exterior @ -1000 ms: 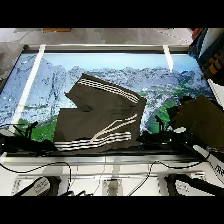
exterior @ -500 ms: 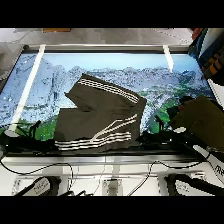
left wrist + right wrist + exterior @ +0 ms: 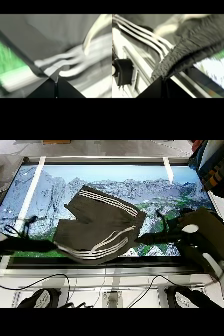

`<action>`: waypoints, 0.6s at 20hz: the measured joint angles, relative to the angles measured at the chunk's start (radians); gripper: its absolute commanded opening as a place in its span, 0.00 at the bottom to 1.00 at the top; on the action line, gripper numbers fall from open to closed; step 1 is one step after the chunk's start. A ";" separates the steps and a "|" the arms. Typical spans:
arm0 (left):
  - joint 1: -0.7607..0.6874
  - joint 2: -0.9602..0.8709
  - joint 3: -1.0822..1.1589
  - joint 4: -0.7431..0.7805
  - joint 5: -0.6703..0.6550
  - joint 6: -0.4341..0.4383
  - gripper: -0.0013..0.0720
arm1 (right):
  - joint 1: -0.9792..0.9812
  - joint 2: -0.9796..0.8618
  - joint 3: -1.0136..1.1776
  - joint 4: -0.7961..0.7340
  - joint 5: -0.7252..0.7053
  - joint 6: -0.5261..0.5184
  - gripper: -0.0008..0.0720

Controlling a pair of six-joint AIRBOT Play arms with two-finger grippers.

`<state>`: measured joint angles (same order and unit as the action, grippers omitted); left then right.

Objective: Fold the clothes and pants, and hang the long-sleeved shirts on hangers.

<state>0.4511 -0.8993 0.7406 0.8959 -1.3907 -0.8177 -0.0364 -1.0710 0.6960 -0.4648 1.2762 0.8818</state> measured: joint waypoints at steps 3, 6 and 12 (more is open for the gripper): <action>-0.003 0.110 0.156 -0.134 0.006 0.013 0.04 | 0.000 0.161 0.171 -0.094 0.030 0.074 0.04; -0.004 0.219 0.312 -0.188 0.058 0.037 0.04 | 0.000 0.312 0.356 -0.195 0.039 0.163 0.04; -0.004 0.470 0.452 -0.190 0.374 0.067 0.04 | 0.000 0.507 0.583 -0.272 -0.061 0.330 0.04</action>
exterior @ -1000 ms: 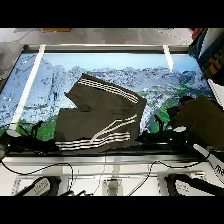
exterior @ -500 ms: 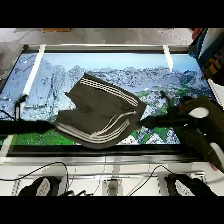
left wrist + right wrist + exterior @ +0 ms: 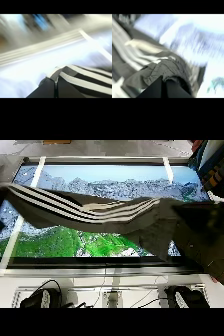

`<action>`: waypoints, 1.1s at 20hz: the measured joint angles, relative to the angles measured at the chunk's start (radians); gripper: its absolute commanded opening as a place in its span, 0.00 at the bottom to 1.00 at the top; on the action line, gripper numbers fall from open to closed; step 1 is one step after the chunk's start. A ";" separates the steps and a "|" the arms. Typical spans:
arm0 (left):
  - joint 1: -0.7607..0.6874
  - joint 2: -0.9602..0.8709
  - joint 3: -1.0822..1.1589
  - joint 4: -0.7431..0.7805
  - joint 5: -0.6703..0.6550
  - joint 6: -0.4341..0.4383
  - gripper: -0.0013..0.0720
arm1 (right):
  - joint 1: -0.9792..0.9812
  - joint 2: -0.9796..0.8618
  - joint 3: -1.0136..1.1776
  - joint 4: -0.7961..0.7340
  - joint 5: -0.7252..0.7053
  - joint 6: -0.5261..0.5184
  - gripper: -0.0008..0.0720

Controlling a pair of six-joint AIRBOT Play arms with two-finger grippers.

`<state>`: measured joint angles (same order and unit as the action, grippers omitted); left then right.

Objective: Fold the clothes and pants, and hang the long-sleeved shirts on hangers.

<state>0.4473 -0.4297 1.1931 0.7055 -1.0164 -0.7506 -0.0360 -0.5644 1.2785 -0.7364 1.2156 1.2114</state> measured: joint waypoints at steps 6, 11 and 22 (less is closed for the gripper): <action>0.000 0.036 0.021 0.041 0.323 0.007 0.04 | 0.000 -0.041 0.043 0.130 -0.089 0.089 0.04; -0.047 -0.249 0.023 -0.015 0.256 0.008 0.04 | 0.018 -0.245 0.021 0.044 -0.114 0.105 0.04; -0.359 -0.863 0.024 0.050 0.355 -0.051 0.03 | 0.167 -0.815 -0.005 -0.118 -0.503 0.043 0.04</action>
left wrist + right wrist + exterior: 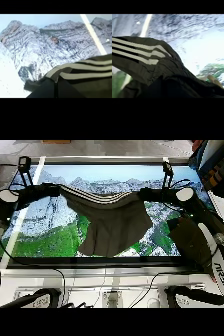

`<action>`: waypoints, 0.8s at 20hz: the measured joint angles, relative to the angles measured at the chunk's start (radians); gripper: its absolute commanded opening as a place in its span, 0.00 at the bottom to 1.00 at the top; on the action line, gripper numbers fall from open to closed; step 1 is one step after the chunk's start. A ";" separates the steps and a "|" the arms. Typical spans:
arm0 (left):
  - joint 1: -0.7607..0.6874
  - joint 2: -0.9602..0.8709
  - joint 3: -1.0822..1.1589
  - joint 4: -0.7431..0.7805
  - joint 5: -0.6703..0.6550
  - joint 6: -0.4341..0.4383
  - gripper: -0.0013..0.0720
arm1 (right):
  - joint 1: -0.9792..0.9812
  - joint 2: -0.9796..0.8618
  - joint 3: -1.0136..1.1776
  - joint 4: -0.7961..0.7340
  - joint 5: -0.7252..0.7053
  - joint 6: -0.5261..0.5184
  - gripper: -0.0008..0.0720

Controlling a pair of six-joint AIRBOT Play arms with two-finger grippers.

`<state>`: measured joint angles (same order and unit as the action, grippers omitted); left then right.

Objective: Fold the clothes and pants, and hang the long-sleeved shirts on hangers.

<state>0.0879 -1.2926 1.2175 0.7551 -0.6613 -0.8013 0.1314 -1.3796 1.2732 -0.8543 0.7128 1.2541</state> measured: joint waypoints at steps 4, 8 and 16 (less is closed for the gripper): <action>-0.022 -0.024 0.000 0.047 -0.216 -0.105 0.03 | -0.018 -0.027 0.008 -0.156 0.078 -0.005 0.04; -0.030 -0.031 0.000 0.148 -0.584 -0.263 0.04 | -0.073 -0.029 0.054 -0.286 0.386 -0.007 0.04; -0.158 -0.034 -0.053 0.203 -0.985 -0.354 0.04 | -0.182 -0.035 0.082 -0.473 0.854 -0.015 0.04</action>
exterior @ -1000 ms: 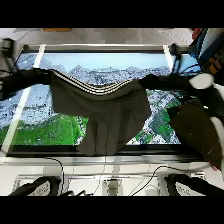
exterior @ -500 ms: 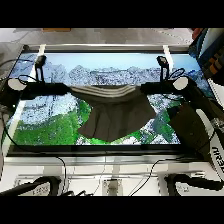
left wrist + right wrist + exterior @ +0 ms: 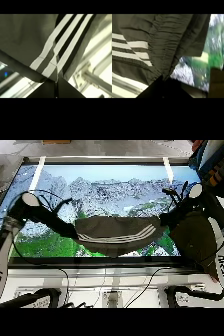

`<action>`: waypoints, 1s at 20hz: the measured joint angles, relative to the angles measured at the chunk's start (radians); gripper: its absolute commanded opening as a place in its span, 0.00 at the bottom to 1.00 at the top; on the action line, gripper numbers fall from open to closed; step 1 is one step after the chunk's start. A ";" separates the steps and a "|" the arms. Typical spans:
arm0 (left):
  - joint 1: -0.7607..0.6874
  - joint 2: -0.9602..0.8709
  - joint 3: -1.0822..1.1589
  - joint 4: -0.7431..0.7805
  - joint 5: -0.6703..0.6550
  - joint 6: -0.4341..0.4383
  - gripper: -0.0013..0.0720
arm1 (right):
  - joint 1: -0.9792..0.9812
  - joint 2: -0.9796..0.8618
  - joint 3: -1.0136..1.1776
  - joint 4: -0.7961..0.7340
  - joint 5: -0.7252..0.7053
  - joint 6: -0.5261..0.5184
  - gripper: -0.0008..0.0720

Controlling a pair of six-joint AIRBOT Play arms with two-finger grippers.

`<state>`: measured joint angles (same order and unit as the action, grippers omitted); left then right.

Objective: Fold the clothes and pants, and hang the long-sleeved shirts on hangers.

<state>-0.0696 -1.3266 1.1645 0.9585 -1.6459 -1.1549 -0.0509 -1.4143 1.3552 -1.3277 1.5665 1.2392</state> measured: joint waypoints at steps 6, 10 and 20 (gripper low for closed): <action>-0.216 0.000 -0.175 0.005 0.167 -0.042 0.47 | -0.015 -0.010 -0.053 -0.064 -0.018 -0.004 0.79; -0.303 0.000 -0.230 0.006 0.242 -0.048 0.97 | -0.018 -0.014 -0.061 -0.110 -0.087 -0.010 0.79; -0.333 0.000 -0.249 0.006 0.293 -0.050 0.97 | -0.202 -0.177 -0.005 0.053 -0.188 -0.075 0.82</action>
<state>-0.4026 -1.3266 0.9154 0.9649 -1.3533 -1.2053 -0.2531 -1.5913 1.3499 -1.2747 1.3788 1.1641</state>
